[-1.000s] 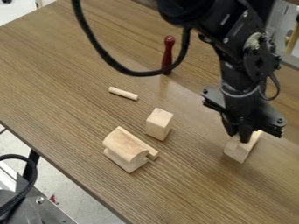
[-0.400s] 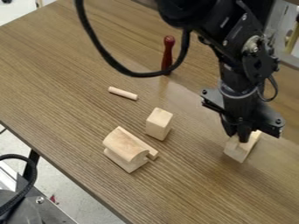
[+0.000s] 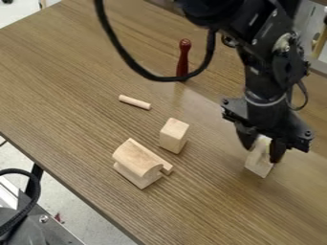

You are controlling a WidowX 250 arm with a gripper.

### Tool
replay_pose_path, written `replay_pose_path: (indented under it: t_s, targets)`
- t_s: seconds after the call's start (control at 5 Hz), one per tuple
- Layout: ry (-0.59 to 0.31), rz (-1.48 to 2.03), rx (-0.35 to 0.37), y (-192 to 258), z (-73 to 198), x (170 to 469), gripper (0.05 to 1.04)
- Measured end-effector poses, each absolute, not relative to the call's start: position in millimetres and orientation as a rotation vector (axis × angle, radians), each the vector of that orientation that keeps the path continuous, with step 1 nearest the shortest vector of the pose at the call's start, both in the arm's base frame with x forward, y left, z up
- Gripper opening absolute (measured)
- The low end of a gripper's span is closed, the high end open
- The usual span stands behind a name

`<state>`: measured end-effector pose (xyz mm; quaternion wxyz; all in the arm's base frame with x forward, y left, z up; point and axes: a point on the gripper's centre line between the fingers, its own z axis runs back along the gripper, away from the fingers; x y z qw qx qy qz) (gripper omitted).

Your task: Put the stick on top of the rectangular block

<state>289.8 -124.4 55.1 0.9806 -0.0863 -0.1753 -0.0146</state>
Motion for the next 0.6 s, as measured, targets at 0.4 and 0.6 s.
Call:
replay_pose_path:
  t_s: [0.4,0.6]
  targets:
    - [-0.287,0.008,-0.109,-116,103,291,0.999]
    - [-0.242,0.068,-0.039,-103,139,283,0.999]
